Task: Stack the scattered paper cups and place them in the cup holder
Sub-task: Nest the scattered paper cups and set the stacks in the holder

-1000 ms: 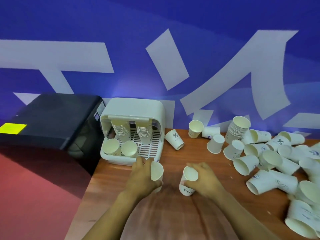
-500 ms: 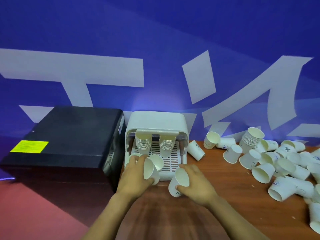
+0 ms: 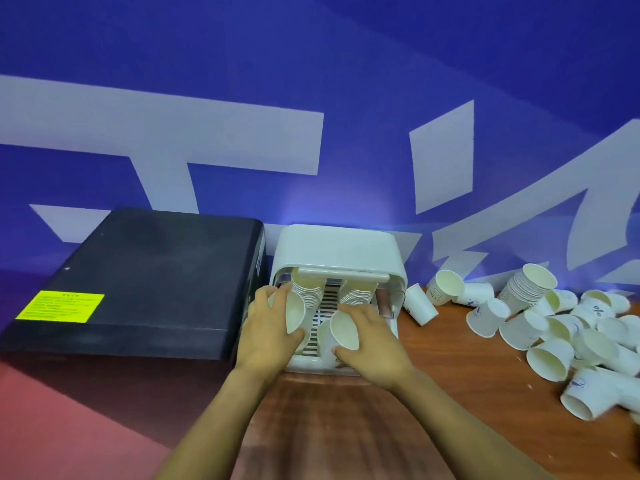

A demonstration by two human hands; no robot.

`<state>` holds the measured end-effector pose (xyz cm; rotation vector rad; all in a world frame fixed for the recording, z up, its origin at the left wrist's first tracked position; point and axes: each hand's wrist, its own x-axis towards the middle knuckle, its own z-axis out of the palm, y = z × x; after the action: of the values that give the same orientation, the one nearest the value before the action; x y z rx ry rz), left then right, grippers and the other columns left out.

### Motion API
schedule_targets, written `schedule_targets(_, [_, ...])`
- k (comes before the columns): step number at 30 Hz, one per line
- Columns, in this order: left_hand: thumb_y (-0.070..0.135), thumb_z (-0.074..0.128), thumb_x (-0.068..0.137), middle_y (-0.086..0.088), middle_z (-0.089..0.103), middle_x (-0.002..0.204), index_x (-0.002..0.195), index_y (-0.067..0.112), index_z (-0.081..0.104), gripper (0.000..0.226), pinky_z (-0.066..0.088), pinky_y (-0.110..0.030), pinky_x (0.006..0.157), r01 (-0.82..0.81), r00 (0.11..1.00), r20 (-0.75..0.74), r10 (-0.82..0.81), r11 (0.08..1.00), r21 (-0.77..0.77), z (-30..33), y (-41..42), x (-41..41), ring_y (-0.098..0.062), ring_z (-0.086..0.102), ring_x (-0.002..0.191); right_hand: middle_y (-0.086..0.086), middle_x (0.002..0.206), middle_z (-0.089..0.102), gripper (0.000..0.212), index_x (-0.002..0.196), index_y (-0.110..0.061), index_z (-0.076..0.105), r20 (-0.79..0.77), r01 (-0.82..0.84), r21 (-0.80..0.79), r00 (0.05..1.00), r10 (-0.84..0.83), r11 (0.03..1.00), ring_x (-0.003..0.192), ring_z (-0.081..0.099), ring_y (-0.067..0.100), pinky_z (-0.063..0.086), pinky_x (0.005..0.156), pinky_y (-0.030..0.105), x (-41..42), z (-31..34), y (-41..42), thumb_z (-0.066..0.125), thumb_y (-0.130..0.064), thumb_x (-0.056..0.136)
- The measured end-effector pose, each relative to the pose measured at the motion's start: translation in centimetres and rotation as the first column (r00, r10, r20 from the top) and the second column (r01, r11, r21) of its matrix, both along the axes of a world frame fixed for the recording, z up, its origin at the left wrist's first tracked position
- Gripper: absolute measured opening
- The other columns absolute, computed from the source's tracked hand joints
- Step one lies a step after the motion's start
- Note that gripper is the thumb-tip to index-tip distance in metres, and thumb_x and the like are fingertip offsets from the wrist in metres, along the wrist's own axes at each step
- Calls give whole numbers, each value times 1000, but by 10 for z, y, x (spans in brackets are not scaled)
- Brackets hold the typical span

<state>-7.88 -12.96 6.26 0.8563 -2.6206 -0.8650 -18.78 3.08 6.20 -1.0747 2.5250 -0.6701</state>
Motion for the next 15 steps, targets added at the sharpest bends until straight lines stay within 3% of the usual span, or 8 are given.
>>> schedule_targets(7, [37,63,83,1,28,140,144,28,29,70,43,-35,99,23,989,148,-14,998,-62,-30,-1,-15,-21,39,125,-8,143,32,65,141,-30,36,-152,90,-58,983,-98,994,132,31,15,30,106,25,-10,-20,-18,62,-37,81])
schedule_targets(15, [26,67,81,1,28,143,143,31,29,73,43,-36,100,128,954,278,-112,991,-39,-56,-11,-20,-23,35,129,-9,146,30,75,143,-33,29,-25,79,68,997,-78,995,131,36,16,36,105,28,-14,-57,-8,66,-40,78])
